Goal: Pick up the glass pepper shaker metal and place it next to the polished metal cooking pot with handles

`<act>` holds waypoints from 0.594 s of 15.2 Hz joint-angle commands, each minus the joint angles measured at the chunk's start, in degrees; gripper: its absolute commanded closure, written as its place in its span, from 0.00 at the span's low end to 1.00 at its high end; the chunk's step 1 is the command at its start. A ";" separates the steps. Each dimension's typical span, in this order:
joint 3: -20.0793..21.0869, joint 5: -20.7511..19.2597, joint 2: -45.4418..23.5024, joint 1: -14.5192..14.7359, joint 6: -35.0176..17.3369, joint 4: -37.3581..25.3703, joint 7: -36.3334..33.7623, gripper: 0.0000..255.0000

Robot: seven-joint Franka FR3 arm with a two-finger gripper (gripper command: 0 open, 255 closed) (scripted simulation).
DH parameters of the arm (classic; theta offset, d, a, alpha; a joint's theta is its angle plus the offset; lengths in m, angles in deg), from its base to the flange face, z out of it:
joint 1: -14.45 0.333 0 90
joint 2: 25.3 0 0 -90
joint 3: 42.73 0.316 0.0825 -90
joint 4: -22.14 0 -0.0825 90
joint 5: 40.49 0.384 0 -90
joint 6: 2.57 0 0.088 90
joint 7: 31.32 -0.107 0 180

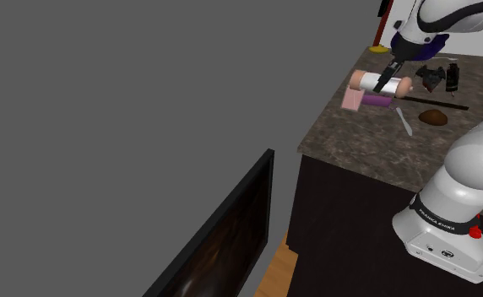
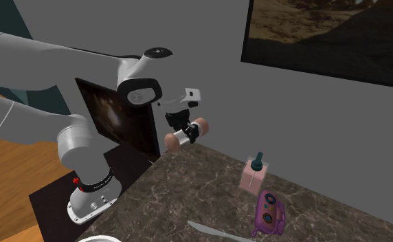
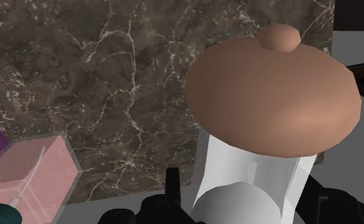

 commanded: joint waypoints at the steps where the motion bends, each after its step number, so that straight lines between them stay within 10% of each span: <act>1: 0.46 0.32 0.29 0.15 1.62 -1.33 -0.14 1.00; 9: 1.30 0.57 2.72 -0.44 7.90 -5.23 0.49 1.00</act>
